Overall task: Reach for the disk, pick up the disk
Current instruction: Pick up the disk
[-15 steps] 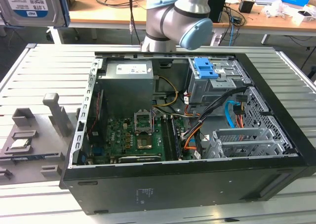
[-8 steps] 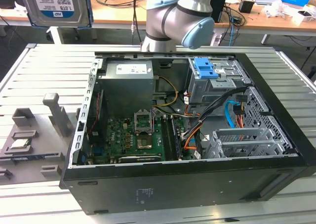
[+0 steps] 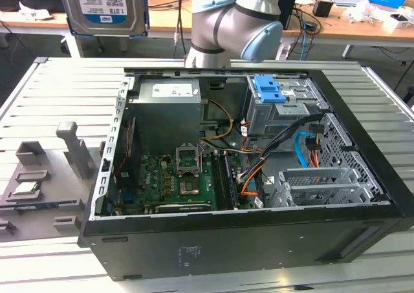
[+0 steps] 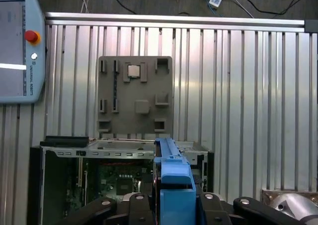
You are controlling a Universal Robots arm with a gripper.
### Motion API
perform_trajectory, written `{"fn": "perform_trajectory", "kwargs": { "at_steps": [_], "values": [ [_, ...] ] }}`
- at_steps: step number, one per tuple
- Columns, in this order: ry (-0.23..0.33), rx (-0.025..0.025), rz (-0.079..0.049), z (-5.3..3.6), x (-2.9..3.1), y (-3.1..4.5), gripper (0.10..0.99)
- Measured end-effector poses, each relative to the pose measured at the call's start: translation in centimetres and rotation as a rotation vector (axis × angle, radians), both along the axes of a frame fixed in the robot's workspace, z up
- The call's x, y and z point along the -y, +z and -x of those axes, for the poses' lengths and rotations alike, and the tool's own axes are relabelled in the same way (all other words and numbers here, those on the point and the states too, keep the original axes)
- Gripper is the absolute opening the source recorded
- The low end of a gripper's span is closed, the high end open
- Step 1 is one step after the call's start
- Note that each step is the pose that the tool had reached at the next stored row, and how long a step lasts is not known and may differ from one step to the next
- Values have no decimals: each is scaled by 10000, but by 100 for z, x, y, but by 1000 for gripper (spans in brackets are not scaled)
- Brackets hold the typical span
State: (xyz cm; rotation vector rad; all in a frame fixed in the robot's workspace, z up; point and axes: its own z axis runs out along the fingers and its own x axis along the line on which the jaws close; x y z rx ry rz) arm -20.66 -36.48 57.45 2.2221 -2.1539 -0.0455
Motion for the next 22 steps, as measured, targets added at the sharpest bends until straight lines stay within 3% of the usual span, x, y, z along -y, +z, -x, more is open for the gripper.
{"fn": "perform_trajectory", "kwargs": {
  "at_steps": [8, 14, 22],
  "values": [
    [-1, -27, -1, -444, -12, -20, 369],
    [0, -73, -1, -658, -18, -93, 369],
    [0, -120, 0, -826, -19, -234, 369]
  ]
}}
